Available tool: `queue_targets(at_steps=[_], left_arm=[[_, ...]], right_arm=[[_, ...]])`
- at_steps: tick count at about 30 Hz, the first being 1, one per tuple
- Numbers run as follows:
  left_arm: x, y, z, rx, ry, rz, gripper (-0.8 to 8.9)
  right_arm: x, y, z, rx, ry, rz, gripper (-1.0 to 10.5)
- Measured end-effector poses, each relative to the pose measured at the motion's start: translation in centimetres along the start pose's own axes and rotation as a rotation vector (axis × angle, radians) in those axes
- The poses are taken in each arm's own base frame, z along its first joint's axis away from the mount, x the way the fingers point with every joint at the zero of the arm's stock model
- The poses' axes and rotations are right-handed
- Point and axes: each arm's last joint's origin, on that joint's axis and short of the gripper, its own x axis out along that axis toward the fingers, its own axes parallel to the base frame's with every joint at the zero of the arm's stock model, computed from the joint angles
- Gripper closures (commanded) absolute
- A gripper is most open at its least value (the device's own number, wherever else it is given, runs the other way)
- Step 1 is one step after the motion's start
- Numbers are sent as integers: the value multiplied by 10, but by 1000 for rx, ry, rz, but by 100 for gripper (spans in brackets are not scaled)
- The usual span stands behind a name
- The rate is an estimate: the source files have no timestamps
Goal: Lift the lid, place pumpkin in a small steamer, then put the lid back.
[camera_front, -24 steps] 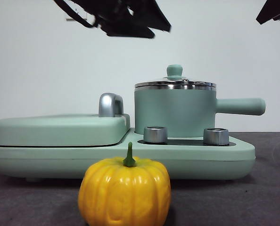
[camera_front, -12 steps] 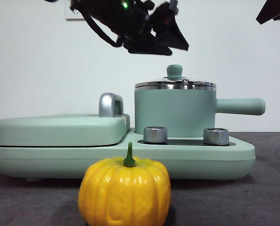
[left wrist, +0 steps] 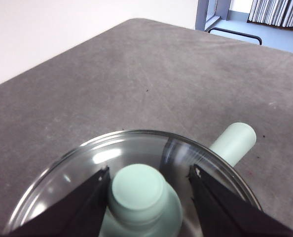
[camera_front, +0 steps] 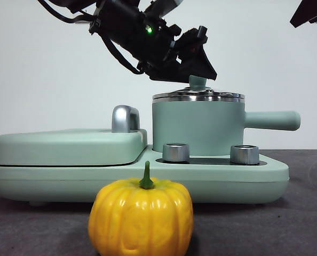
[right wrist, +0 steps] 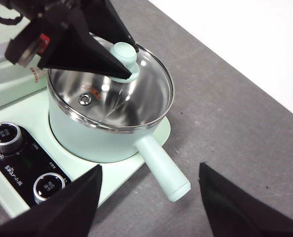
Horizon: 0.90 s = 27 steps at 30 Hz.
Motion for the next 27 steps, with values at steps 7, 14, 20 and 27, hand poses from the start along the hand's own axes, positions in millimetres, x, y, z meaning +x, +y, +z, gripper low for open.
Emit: queue_targets(at_steps=[7,14,20,27], left_arm=[[1,1,-1,-1,5,16,582],[1,1,-1,0,4,27,798],[1,1,0,0,5,27,798],[0,2,2,-1,9,27,799]], right_arm=[[0,0,0,0,0,0,635],[0,0,0,0,0,0,635],[0,0,0,0,0,0,635],[0,0,0,0,0,0,635]])
